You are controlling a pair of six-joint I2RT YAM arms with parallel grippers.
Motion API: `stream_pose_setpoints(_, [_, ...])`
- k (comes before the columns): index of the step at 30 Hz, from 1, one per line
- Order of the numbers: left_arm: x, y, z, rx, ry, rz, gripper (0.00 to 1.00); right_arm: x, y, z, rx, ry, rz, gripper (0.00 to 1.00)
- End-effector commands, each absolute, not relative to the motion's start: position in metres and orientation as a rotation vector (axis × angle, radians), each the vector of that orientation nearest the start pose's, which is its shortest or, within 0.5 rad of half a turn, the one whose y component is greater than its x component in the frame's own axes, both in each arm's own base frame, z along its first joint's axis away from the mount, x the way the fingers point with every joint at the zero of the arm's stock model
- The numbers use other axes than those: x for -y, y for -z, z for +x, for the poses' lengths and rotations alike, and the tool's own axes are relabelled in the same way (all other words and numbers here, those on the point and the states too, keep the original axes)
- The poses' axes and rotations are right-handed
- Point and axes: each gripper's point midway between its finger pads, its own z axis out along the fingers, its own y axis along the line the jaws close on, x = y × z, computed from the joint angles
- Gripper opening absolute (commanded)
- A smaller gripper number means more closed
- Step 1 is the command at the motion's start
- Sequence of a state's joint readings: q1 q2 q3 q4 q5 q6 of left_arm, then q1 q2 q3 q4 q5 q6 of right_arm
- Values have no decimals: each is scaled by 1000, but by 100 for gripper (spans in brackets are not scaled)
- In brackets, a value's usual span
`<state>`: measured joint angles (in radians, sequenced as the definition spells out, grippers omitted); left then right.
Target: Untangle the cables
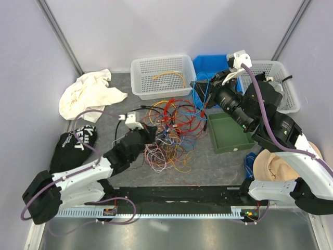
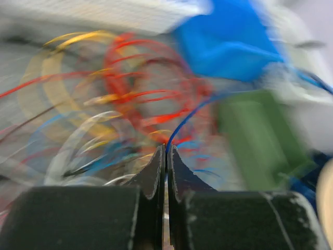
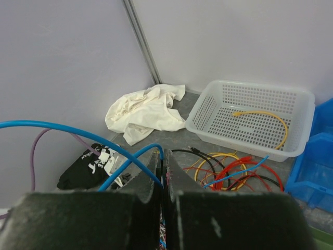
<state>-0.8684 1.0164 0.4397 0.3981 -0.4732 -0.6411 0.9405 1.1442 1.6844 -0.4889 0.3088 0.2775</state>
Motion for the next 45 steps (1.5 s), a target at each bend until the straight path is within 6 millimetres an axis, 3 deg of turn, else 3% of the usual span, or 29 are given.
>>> stream_pose_setpoints(1, [132,-72,245,-2085,417,-636,2,-234,-531,229,-1463,-738,-219,0])
stream_pose_setpoints(4, [120,-58,235,-2105,410,-697,2,-232,-539,229,-1447,-736,-213,0])
stream_pose_setpoints(6, [113,-55,230,-2099,403,-711,15,-232,-545,229,-1437,-742,-210,0])
stream_pose_setpoints(8, [110,-56,227,-2098,393,-717,18,-231,-548,229,-1433,-740,-205,0])
stream_pose_setpoints(11, [109,-61,227,-2089,399,-722,41,-230,-552,232,-1428,-727,-196,0])
stream_pose_setpoints(12, [111,-64,227,-2089,419,-719,55,-228,-555,233,-1422,-719,-189,0])
stream_pose_setpoints(13, [114,-68,227,-2086,437,-717,58,-227,-555,234,-1423,-704,-188,0])
stream_pose_setpoints(16, [123,-75,225,-2101,499,-706,63,-224,-548,249,-1453,-612,-158,0])
stream_pose_setpoints(19, [136,-82,219,-2138,579,-678,67,-227,-528,272,-1512,-528,-126,0])
stream_pose_setpoints(23, [149,-84,209,-2209,647,-609,70,-237,-491,318,-1611,-506,-72,0])
stream_pose_setpoints(27, [161,-79,196,-2272,732,-568,71,-232,-466,373,-1691,-537,30,0])
stream_pose_setpoints(28, [162,-77,193,-2281,742,-569,71,-219,-462,392,-1703,-526,71,0])
stream_pose_setpoints(29, [164,-78,193,-2276,760,-566,70,-220,-453,412,-1726,-520,97,0])
stream_pose_setpoints(30, [166,-78,191,-2282,776,-559,70,-204,-447,430,-1740,-503,161,0])
stream_pose_setpoints(31, [165,-75,189,-2285,777,-556,70,-205,-430,448,-1779,-502,168,0])
stream_pose_setpoints(33, [165,-75,188,-2278,792,-550,70,-190,-431,468,-1769,-486,217,0])
stream_pose_setpoints(34, [164,-70,186,-2283,791,-551,70,-189,-417,482,-1795,-467,231,0])
stream_pose_setpoints(36, [165,-68,184,-2276,811,-549,70,-180,-417,497,-1783,-454,261,0])
stream_pose_setpoints(37, [163,-61,181,-2286,808,-554,69,-180,-404,510,-1803,-440,268,0])
stream_pose_setpoints(39, [165,-59,179,-2282,831,-560,68,-170,-406,525,-1780,-421,296,0])
stream_pose_setpoints(40, [164,-56,177,-2284,836,-558,68,-170,-393,537,-1795,-408,303,0])
stream_pose_setpoints(42, [165,-56,176,-2282,845,-559,68,-164,-393,552,-1771,-391,330,0])
stream_pose_setpoints(43, [165,-56,176,-2280,852,-557,68,-157,-377,565,-1789,-368,349,0])
stream_pose_setpoints(45, [164,-55,175,-2280,852,-551,67,-151,-374,579,-1764,-363,370,0])
